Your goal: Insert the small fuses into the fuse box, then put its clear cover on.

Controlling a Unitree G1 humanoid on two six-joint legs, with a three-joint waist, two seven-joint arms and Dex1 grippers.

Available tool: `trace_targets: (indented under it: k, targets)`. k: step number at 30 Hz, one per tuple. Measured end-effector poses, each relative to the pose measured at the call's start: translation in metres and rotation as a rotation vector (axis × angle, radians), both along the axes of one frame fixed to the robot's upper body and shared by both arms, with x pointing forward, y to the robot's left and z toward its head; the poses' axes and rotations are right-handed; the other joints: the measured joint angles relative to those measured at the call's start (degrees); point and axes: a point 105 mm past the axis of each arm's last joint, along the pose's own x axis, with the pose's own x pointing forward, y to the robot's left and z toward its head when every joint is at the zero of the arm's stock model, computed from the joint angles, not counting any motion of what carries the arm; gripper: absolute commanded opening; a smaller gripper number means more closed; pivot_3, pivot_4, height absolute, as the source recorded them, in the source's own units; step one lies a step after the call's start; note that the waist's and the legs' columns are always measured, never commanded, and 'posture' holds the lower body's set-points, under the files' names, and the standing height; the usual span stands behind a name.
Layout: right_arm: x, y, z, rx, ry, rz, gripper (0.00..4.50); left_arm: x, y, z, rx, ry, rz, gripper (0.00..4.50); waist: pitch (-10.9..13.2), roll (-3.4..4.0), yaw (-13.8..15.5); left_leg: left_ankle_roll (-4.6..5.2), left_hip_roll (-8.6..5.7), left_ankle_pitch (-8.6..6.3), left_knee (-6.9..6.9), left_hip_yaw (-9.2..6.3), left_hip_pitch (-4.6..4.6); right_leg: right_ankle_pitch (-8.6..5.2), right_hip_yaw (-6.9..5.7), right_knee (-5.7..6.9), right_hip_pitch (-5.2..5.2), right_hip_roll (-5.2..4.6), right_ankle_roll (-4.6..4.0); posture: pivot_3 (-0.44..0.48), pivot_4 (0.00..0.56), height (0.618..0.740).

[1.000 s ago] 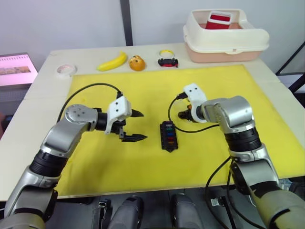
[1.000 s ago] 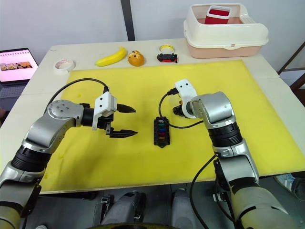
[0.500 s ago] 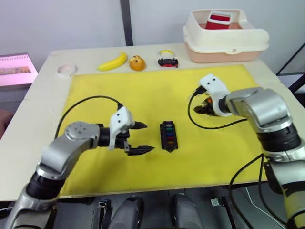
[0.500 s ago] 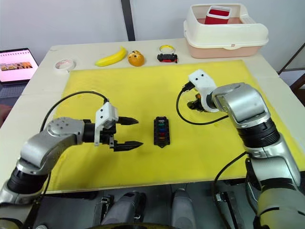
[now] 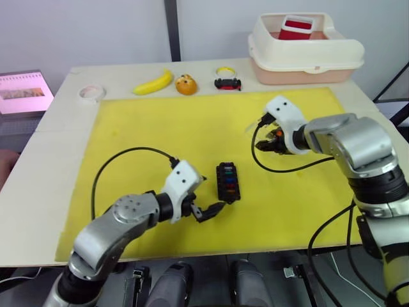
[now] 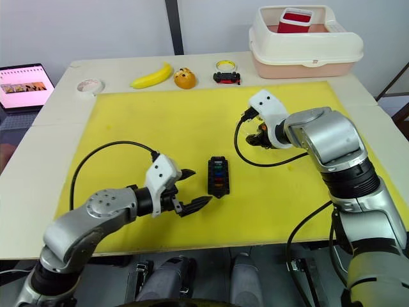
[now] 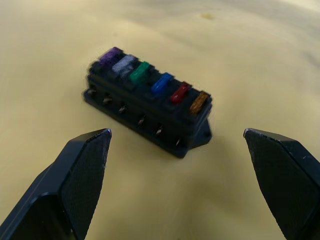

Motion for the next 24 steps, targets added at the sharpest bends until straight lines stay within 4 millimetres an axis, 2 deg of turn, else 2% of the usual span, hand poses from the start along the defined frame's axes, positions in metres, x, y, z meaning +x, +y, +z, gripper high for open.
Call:
trace_targets:
  k: [7, 14, 20, 24]
  targets:
    - [-0.003, 0.0, 0.011, 0.0, -0.013, -0.001, 1.7, -0.004, -0.019, -0.011, 0.013, 0.013, 0.064, 4.5, 0.0, 0.0, 0.1, 0.0, -0.01, 0.0, 0.0, 0.02, 0.0, 0.0, 0.0, -0.01, 0.0, -0.01, 0.0, 0.0, 0.15, 0.74]
    - [-0.006, -0.003, 0.021, -0.01, -0.024, -0.007, 1.7, -0.006, -0.034, -0.015, 0.021, -0.004, 0.115, 4.5, 0.0, 0.0, 0.17, 0.0, -0.01, 0.0, 0.0, 0.04, 0.0, 0.0, 0.0, -0.02, 0.01, -0.01, 0.0, 0.0, 0.15, 0.74]
    - [-0.008, -0.002, 0.021, -0.01, -0.018, -0.005, 1.7, 0.012, -0.047, -0.018, 0.017, -0.01, 0.229, 4.5, 0.0, 0.0, 1.1, 0.0, -0.01, 0.0, 0.02, 0.08, 0.0, 0.01, 0.0, -0.03, 0.02, -0.01, -0.01, 0.0, 0.15, 0.74]
    - [-0.007, -0.001, 0.025, -0.01, -0.03, -0.002, 1.7, 0.023, -0.046, -0.024, 0.034, -0.008, 0.288, 4.5, 0.0, 0.0, 1.23, 0.0, -0.01, 0.0, 0.02, 0.08, 0.0, 0.01, 0.0, -0.03, 0.02, -0.01, -0.01, 0.0, 0.15, 0.74]
